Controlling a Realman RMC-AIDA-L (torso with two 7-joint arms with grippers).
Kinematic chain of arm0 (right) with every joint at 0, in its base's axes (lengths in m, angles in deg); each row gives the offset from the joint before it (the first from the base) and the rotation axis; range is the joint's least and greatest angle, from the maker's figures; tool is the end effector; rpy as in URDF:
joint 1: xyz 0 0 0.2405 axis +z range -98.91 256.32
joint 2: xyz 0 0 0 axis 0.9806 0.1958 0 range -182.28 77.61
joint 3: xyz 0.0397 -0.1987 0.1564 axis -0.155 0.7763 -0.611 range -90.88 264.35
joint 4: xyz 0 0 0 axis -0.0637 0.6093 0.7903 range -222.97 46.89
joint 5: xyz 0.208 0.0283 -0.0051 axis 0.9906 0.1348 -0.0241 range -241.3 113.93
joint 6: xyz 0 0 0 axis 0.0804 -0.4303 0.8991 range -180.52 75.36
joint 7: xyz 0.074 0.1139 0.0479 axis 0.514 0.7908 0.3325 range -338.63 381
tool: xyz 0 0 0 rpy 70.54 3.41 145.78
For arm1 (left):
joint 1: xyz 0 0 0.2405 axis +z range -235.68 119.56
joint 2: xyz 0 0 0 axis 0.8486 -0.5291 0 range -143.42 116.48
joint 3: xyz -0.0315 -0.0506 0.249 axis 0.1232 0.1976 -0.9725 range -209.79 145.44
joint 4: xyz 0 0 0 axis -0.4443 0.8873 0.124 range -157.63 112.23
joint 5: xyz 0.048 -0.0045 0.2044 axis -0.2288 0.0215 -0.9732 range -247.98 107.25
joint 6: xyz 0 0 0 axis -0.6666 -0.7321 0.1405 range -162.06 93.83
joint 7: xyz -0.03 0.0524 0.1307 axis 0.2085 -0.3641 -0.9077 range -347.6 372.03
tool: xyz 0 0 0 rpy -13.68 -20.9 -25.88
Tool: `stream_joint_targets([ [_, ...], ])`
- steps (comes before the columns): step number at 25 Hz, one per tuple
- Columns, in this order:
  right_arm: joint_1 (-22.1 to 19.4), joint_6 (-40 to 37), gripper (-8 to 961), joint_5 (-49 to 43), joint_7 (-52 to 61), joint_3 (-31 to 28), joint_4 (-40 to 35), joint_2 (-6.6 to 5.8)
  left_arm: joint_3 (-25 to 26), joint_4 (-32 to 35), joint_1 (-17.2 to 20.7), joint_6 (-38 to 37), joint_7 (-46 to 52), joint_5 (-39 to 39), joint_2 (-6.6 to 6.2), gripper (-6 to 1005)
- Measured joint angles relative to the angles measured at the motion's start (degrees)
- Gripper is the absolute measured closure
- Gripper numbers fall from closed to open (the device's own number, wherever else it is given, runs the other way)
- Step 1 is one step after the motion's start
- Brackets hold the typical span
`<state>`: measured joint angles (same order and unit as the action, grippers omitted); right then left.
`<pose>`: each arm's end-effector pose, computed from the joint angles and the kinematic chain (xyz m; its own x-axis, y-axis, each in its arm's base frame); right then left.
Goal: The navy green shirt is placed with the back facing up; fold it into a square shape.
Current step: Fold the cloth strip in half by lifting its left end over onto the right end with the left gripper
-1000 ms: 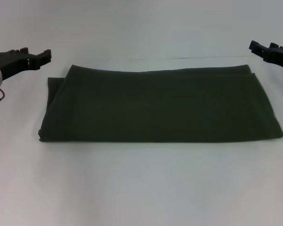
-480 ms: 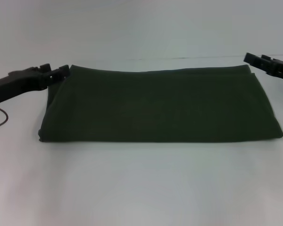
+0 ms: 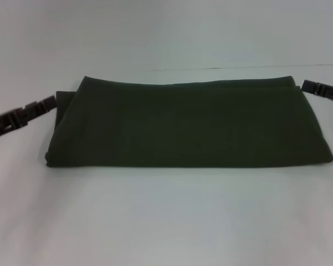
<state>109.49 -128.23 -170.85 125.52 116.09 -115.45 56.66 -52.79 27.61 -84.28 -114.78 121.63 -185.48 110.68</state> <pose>0.3222 0.3709 0.0813 0.3192 -0.5816 -0.7483 -0.9132 -0.3998 -0.0789 -0.3037 0.3392 0.0588 0.2967 0.5395 0.7880 0.9198 -0.3832 -0.0840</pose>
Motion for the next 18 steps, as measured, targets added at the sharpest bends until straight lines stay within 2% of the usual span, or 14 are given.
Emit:
stream_joint_targets([
  [3,-0.04,-1.24,250,-0.01,3.08,2.15,-0.31,-0.86,0.12,-1.45,0.93,1.03,-1.51,-0.82,0.02,305],
  [5,-0.05,-2.32,250,0.0,4.27,2.72,-0.59,-0.96,0.21,-1.97,1.36,1.31,-2.77,-1.74,0.03,305],
  [18,-0.06,-2.76,251,0.04,5.95,2.57,-0.66,-0.65,0.73,-4.95,2.25,2.6,-2.86,-6.73,0.04,306],
])
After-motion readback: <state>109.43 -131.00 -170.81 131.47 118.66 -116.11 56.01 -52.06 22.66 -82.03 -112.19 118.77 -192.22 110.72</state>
